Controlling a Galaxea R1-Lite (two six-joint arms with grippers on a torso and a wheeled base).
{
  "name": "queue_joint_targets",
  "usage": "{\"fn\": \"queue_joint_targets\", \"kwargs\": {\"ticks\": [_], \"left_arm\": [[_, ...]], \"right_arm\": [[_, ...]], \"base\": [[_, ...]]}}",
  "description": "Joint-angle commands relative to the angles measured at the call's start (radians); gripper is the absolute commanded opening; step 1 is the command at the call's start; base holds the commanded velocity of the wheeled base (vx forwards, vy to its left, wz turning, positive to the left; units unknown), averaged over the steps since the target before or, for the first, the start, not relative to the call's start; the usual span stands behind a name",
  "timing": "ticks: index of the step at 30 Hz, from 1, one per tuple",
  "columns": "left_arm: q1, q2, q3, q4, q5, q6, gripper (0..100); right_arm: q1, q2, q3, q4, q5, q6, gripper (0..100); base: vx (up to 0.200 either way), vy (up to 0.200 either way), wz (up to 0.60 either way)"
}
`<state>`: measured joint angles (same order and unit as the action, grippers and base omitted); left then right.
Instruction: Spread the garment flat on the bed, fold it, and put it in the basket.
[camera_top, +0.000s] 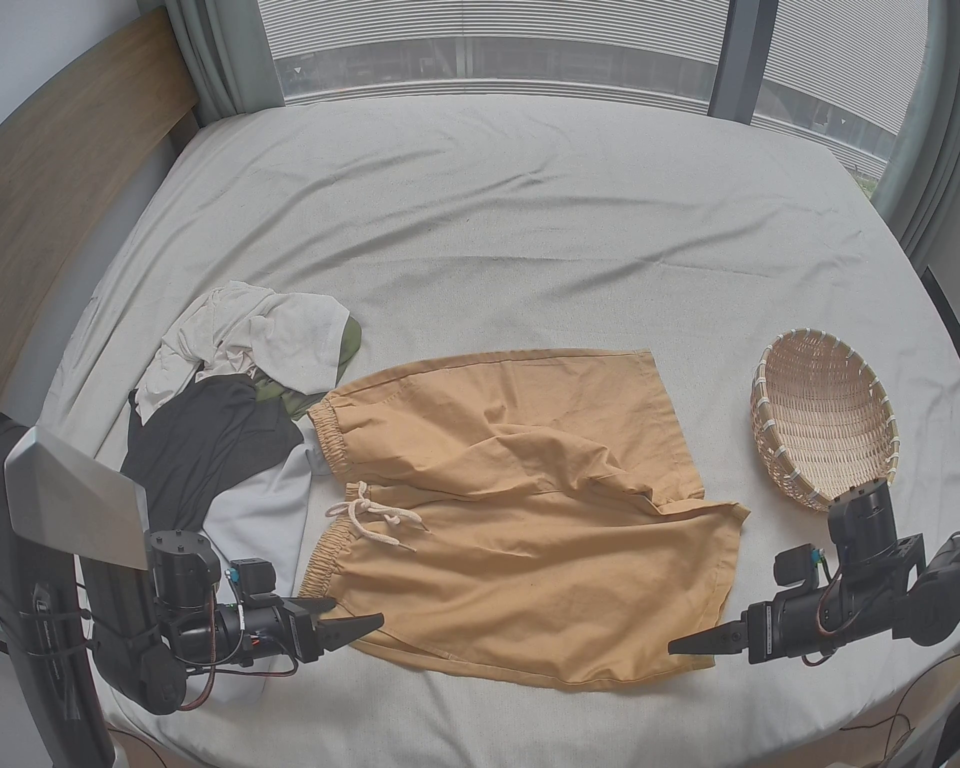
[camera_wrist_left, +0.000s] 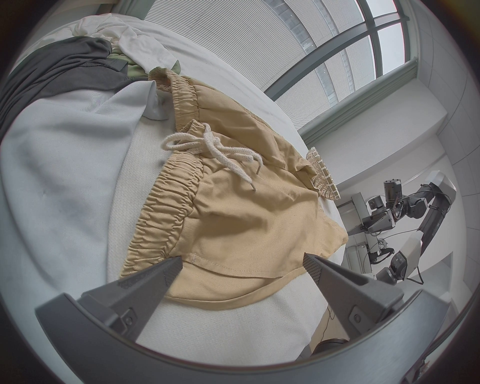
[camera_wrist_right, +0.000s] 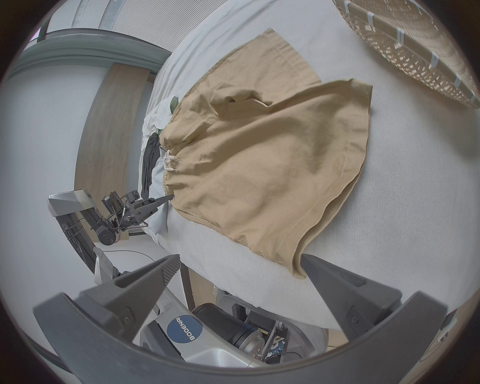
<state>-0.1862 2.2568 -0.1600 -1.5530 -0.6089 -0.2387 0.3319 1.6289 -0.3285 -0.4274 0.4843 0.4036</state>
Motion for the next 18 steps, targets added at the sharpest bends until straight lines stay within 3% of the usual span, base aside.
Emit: {"fn": "queue_joint_targets", "kwargs": {"ticks": [1,6,18], "left_arm": [[0.024,0.0,-0.007,-0.006,0.001,-0.001,100],[0.045,0.001,-0.007,-0.004,0.001,-0.001,100],[0.128,0.0,-0.001,-0.004,0.034,-0.001,100]], "right_arm": [[-0.005,-0.06,-0.004,0.01,0.0,0.0,100],[-0.004,-0.135,-0.035,0.062,-0.001,0.0,100],[-0.007,-0.112,-0.041,0.058,-0.007,-0.003,100]], "base": [[0.0,0.0,0.0],[0.0,0.0,0.0],[0.0,0.0,0.0]]}}
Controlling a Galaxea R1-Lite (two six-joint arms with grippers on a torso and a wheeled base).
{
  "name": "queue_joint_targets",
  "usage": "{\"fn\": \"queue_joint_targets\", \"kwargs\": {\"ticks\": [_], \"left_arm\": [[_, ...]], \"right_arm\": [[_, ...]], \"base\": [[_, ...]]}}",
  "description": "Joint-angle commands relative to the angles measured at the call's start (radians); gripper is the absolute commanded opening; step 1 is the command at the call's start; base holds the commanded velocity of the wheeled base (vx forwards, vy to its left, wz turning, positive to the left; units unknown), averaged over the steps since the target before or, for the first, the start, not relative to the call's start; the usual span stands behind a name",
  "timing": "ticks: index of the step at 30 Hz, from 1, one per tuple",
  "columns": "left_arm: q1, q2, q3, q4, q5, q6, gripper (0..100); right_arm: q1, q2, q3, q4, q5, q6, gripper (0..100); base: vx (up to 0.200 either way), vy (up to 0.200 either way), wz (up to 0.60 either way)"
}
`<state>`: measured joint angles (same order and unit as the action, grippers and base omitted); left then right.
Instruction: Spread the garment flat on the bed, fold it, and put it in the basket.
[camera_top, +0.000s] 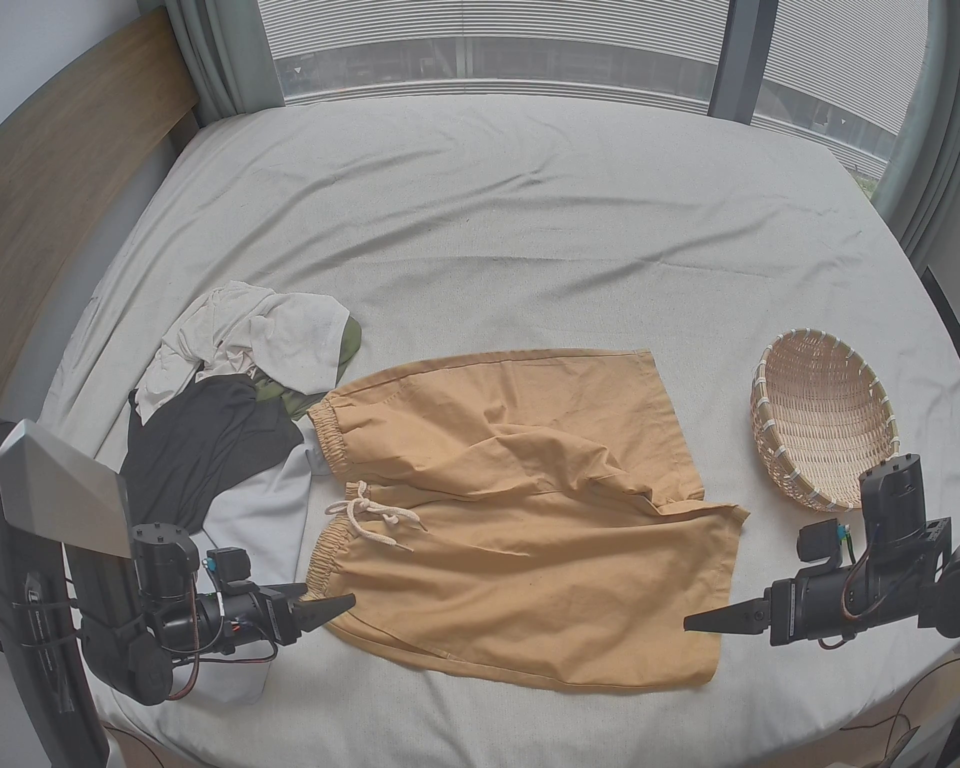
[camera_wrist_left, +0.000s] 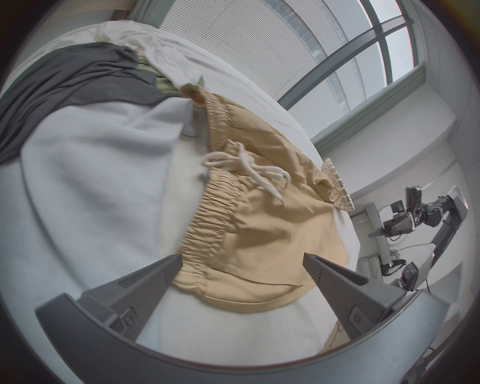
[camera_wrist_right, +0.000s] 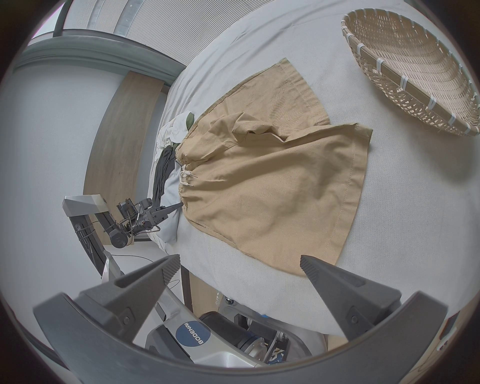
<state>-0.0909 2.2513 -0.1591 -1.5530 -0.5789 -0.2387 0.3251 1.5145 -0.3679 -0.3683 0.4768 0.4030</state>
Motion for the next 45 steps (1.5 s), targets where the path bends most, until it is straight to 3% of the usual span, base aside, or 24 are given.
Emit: {"fn": "queue_joint_targets", "kwargs": {"ticks": [1,11,18,19,26,29,38,42,45], "left_arm": [[0.037,0.005,-0.002,-0.002,0.004,-0.001,100],[0.022,0.053,0.001,-0.002,0.013,-0.001,100],[0.017,0.067,-0.005,-0.002,0.014,-0.002,100],[0.017,0.068,-0.005,-0.002,0.014,-0.002,0],[0.019,0.082,-0.02,-0.004,0.013,-0.002,0],[0.017,0.076,-0.02,-0.004,0.013,-0.002,0],[0.01,0.07,-0.026,-0.004,0.007,-0.001,0],[0.0,0.068,-0.025,-0.006,0.007,-0.001,0],[0.0,0.068,-0.025,-0.006,0.007,-0.001,0]], "right_arm": [[-0.001,0.003,-0.002,-0.001,0.0,-0.006,100],[-0.015,0.024,-0.008,-0.003,-0.001,-0.004,100],[-0.041,0.039,-0.006,-0.003,-0.001,-0.047,100],[-0.041,0.041,-0.006,-0.003,-0.001,-0.047,100],[-0.064,0.093,0.007,-0.003,-0.001,-0.085,100],[-0.15,0.23,0.021,-0.015,-0.018,-0.224,100],[-0.182,0.346,0.112,-0.17,-0.024,-0.27,100],[-0.175,0.42,0.135,-0.241,-0.075,-0.283,100],[-0.167,0.461,0.164,-0.296,-0.076,-0.285,100]], "base": [[0.0,0.0,0.0],[0.0,0.0,0.0],[0.0,0.0,0.0],[0.0,0.0,0.0],[0.0,0.0,0.0],[0.0,0.0,0.0],[0.0,0.0,0.0],[0.0,0.0,0.0],[0.0,0.0,0.0]]}}
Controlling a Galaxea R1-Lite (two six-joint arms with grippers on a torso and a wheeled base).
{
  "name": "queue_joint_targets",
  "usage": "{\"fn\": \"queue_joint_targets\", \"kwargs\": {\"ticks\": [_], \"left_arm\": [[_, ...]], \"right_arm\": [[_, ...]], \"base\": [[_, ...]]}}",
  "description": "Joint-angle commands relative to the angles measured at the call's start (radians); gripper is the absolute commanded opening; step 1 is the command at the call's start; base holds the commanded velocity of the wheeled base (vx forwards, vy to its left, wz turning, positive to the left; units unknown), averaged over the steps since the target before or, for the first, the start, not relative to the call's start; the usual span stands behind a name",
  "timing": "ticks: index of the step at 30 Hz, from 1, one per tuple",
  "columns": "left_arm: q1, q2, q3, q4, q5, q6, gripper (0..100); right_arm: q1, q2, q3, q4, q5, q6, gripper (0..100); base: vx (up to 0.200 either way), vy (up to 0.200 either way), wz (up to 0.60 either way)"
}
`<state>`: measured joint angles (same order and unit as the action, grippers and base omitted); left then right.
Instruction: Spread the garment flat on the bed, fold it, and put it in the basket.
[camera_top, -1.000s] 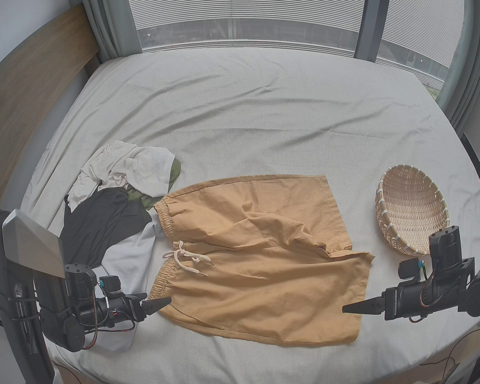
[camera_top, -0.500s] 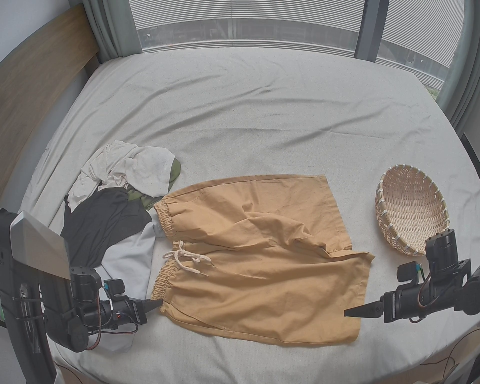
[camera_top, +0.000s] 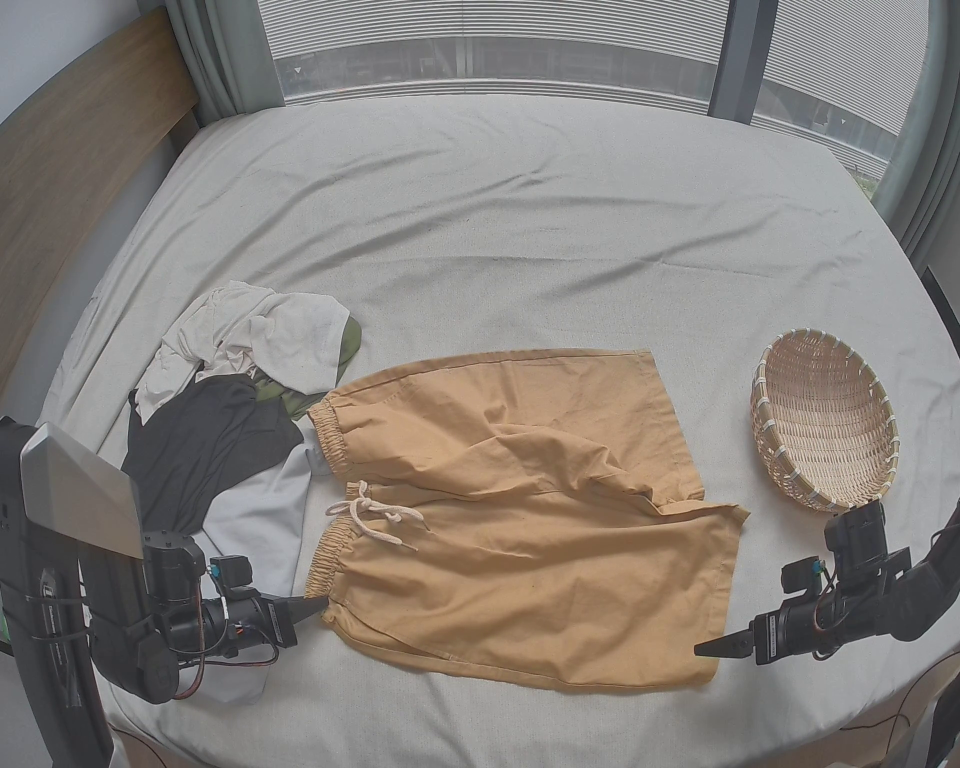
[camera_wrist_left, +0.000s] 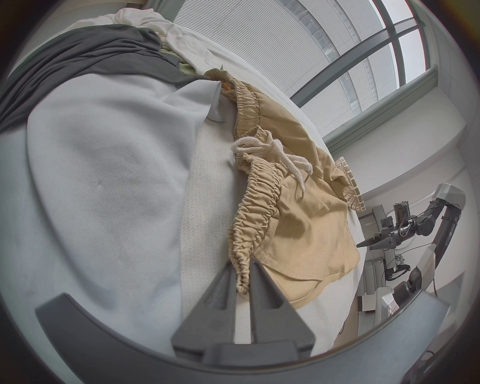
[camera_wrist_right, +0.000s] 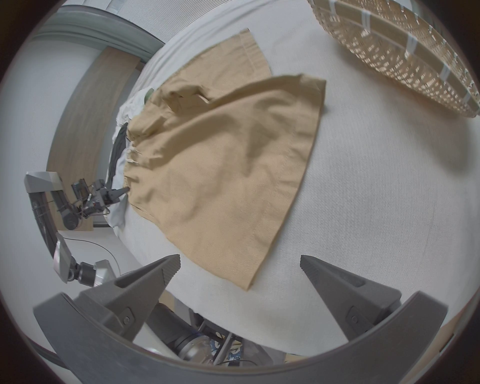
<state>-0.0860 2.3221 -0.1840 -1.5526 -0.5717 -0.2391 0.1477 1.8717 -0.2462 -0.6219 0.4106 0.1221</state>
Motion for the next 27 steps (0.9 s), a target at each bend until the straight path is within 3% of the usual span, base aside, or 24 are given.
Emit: {"fn": "queue_joint_targets", "kwargs": {"ticks": [1,18,19,27], "left_arm": [[-0.005,-0.003,0.0,-0.004,0.0,0.0,0],[-0.005,-0.003,-0.005,-0.006,0.0,0.0,0],[-0.005,-0.003,-0.005,-0.006,0.0,0.0,0],[-0.005,-0.003,-0.008,-0.006,0.0,0.001,0]], "right_arm": [[0.012,0.112,0.048,-0.055,-0.01,-0.004,100],[0.093,0.282,0.177,-0.441,-0.007,-0.006,100],[0.095,0.288,0.176,-0.449,-0.007,-0.004,0],[0.098,0.339,0.192,-0.561,-0.007,-0.004,0]], "base": [[0.0,0.0,0.0],[0.0,0.0,0.0],[0.0,0.0,0.0],[0.0,0.0,0.0]]}}
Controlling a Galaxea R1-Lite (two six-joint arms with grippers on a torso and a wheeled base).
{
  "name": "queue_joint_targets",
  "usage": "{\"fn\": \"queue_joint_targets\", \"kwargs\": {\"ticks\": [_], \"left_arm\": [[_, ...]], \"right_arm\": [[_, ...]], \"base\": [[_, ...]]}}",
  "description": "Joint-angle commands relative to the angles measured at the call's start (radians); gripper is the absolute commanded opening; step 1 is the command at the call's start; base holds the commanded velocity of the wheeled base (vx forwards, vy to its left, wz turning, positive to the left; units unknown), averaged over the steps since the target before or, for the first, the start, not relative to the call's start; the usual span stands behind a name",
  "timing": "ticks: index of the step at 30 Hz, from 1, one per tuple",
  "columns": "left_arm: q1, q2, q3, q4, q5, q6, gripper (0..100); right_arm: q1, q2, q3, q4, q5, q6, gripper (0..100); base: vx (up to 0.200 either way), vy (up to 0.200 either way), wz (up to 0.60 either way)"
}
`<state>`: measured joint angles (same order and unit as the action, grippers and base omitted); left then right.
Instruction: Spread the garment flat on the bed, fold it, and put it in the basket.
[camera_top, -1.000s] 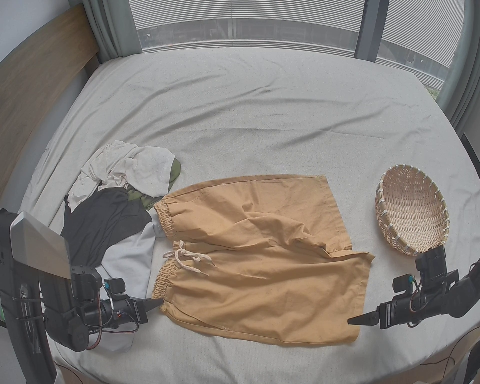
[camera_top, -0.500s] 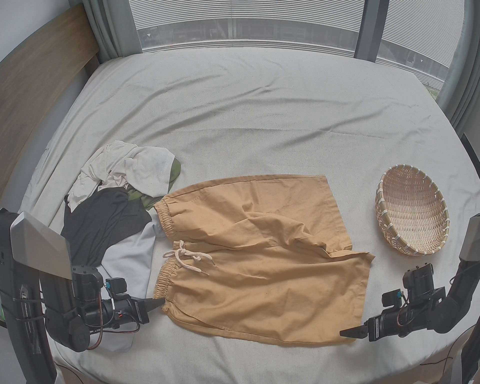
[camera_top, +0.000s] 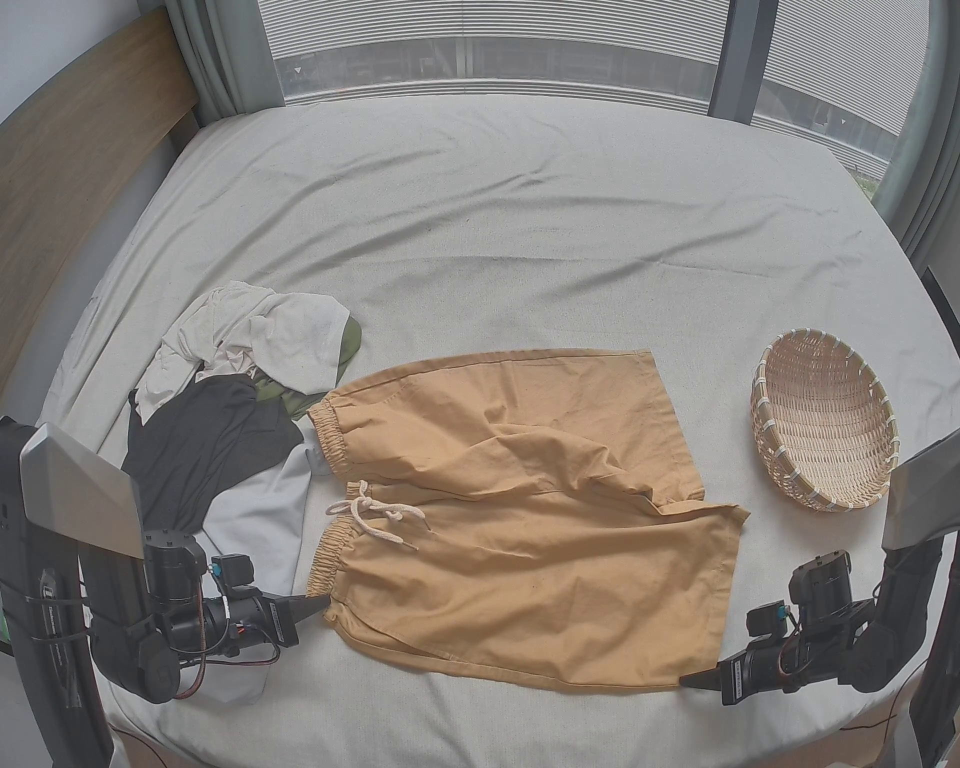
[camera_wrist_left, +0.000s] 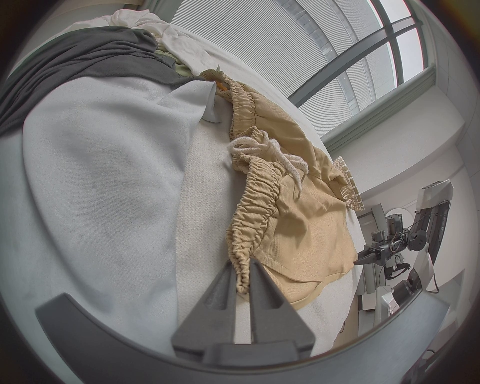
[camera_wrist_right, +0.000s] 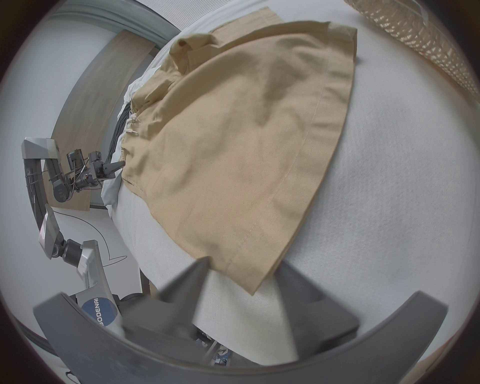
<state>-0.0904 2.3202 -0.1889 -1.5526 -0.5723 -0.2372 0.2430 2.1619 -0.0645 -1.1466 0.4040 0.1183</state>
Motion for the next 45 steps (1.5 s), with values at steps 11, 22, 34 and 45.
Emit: {"fn": "queue_joint_targets", "kwargs": {"ticks": [11,22,34,45], "left_arm": [[-0.015,-0.097,0.02,-0.004,-0.012,-0.03,0],[-0.046,-0.228,0.121,0.006,-0.081,-0.211,0],[-0.015,-0.226,0.158,0.141,-0.08,-0.111,0],[0.04,-0.188,0.187,0.195,-0.083,0.039,0]], "right_arm": [[0.019,0.038,0.064,-0.134,0.002,-0.003,0],[0.059,-0.117,0.063,0.028,0.006,0.0,0],[0.094,-0.209,0.064,0.139,0.01,-0.008,0],[0.125,-0.26,0.064,0.186,0.01,-0.009,0]], "base": [[0.0,0.0,0.0],[0.0,0.0,0.0],[0.0,0.0,0.0],[0.0,0.0,0.0]]}}
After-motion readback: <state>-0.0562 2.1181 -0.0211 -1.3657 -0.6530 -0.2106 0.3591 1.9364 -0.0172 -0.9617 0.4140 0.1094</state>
